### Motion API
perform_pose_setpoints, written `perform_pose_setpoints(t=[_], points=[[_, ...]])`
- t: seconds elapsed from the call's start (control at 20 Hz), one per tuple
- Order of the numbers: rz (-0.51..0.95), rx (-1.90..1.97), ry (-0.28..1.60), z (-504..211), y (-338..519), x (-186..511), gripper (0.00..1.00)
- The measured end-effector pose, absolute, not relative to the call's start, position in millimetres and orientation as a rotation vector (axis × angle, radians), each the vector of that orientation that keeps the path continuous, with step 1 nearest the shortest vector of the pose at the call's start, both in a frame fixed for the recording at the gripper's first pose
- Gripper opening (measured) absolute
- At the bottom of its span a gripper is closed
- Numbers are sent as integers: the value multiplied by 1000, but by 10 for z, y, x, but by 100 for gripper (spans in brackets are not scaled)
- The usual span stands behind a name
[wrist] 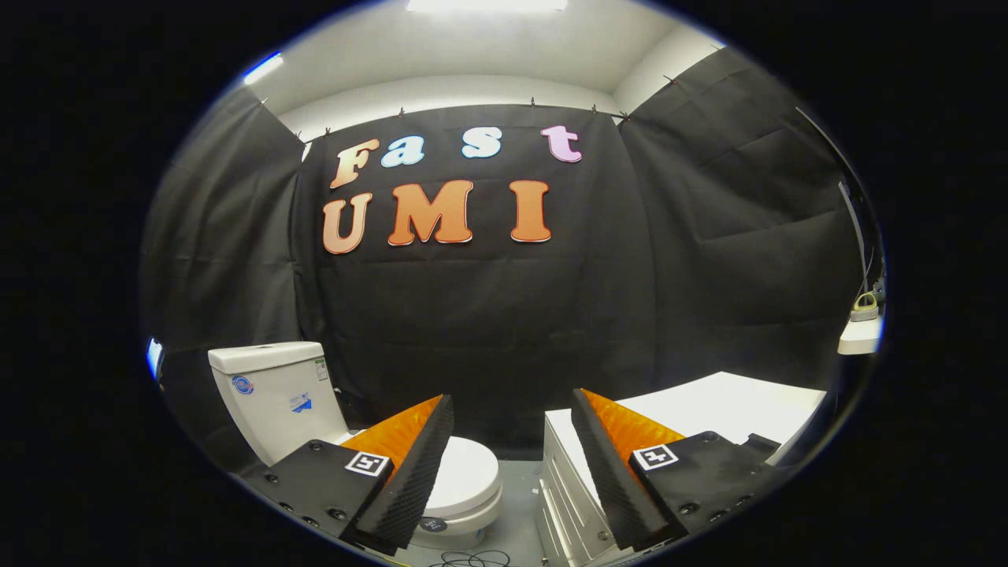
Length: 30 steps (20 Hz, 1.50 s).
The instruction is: Open the toilet lid.
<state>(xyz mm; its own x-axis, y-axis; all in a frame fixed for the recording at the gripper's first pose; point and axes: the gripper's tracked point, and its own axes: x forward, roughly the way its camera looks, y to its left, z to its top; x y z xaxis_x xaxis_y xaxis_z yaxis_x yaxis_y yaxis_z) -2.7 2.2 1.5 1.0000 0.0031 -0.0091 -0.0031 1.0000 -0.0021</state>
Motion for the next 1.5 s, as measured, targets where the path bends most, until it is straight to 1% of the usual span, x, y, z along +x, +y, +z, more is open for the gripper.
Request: perform_pose_setpoints(t=[1.0, 1.15, 1.5], points=[[3, -33, 0, 58, 34, -62, 97], [24, -58, -23, 141, 161, -131, 97], [70, -62, -47, 300, 586, 26, 98]])
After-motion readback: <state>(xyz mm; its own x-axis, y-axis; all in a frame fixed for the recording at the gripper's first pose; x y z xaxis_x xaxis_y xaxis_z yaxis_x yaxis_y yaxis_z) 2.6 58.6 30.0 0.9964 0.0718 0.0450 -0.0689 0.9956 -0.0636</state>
